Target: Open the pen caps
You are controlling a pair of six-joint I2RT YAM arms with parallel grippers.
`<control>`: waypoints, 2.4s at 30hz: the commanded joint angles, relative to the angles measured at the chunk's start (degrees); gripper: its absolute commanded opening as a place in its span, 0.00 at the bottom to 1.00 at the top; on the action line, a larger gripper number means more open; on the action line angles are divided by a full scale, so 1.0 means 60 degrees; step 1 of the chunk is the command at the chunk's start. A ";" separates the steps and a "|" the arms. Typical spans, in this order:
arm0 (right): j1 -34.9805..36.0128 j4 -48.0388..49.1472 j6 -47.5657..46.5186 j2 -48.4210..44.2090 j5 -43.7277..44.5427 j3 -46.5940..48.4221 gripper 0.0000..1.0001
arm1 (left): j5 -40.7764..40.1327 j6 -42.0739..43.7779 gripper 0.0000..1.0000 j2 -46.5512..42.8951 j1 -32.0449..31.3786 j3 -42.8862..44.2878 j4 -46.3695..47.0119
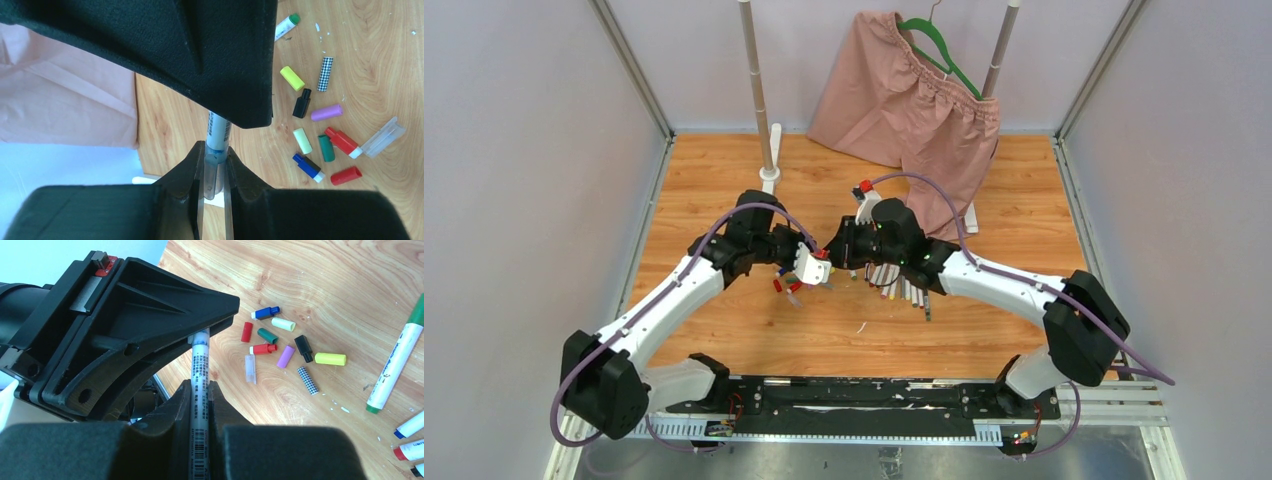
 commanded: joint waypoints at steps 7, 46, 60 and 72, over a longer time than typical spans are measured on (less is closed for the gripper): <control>0.0104 -0.2650 -0.0317 -0.1740 -0.1447 -0.1015 0.00 | -0.4776 0.0119 0.00 0.0817 0.2288 0.0274 0.0865; 0.0214 -0.2733 -0.0042 0.0238 -0.1012 0.2055 0.00 | 0.1410 -0.1063 1.00 -0.2830 0.1214 0.0433 -0.2688; 0.0422 -0.2308 0.0320 0.1318 -0.1570 0.3088 0.00 | 0.0858 -0.0438 0.68 -0.2060 0.0429 0.0688 -0.2667; 0.0470 -0.2189 0.0458 0.1477 -0.1551 0.3215 0.00 | -0.0804 -0.0343 0.43 -0.1718 0.0180 0.0392 -0.2174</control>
